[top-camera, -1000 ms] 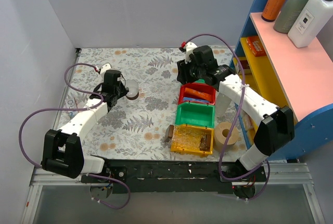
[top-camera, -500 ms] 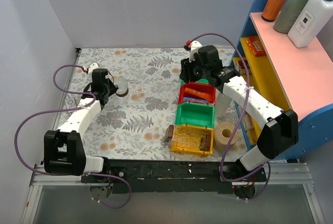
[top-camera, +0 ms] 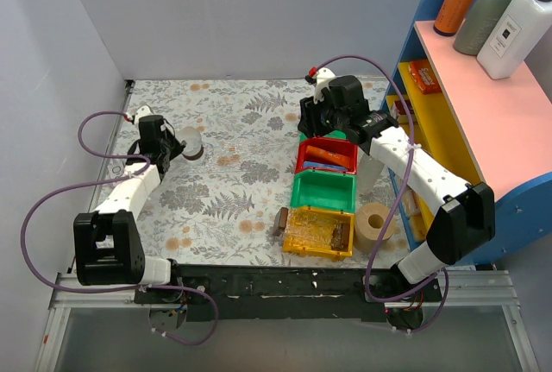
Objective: Prepare toiletry sets of a toothbrush and toothpaste on the tray
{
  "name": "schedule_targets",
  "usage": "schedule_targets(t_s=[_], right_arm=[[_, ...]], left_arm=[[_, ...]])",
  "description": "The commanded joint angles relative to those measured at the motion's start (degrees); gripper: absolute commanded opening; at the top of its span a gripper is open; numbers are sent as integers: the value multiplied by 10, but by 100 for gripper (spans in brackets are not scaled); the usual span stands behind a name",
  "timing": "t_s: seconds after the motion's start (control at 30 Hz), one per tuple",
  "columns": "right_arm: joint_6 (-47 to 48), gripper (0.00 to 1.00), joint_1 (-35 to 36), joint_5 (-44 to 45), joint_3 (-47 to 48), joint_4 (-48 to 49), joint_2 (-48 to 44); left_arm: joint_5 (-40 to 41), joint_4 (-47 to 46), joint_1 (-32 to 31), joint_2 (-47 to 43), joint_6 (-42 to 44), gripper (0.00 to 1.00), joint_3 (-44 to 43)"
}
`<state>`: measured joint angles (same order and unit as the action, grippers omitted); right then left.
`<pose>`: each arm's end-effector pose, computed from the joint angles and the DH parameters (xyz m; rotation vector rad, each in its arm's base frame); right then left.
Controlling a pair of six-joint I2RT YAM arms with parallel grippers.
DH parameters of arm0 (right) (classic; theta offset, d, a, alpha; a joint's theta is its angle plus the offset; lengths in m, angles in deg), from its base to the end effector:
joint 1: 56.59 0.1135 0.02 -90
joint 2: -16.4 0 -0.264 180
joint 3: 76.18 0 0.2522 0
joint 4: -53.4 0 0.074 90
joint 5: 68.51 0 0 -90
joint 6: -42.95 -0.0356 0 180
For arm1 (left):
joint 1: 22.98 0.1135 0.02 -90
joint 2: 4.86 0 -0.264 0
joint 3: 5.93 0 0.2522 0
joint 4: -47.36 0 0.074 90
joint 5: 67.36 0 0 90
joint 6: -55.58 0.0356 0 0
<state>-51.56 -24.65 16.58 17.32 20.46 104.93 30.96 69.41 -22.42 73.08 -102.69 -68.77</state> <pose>0.3049 0.1937 0.3479 -0.5482 2.0189 0.4784 0.2953 0.0080 0.2400 -1.3414 1.8138 -0.4880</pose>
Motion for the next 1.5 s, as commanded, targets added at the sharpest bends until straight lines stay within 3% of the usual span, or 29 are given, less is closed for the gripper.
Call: schedule_targets(t_s=[0.0,0.53,1.47], right_arm=[[2,52,-2,-6,-6,25,-25],[2,52,-1,-5,-8,25,-25],[0,52,-3,-17,-5,25,-13]], left_arm=[[-27,-59,22,-3,7,0,-1],[-67,-78,52,25,32,0,6],[-77,-66,53,58,54,0,-24]])
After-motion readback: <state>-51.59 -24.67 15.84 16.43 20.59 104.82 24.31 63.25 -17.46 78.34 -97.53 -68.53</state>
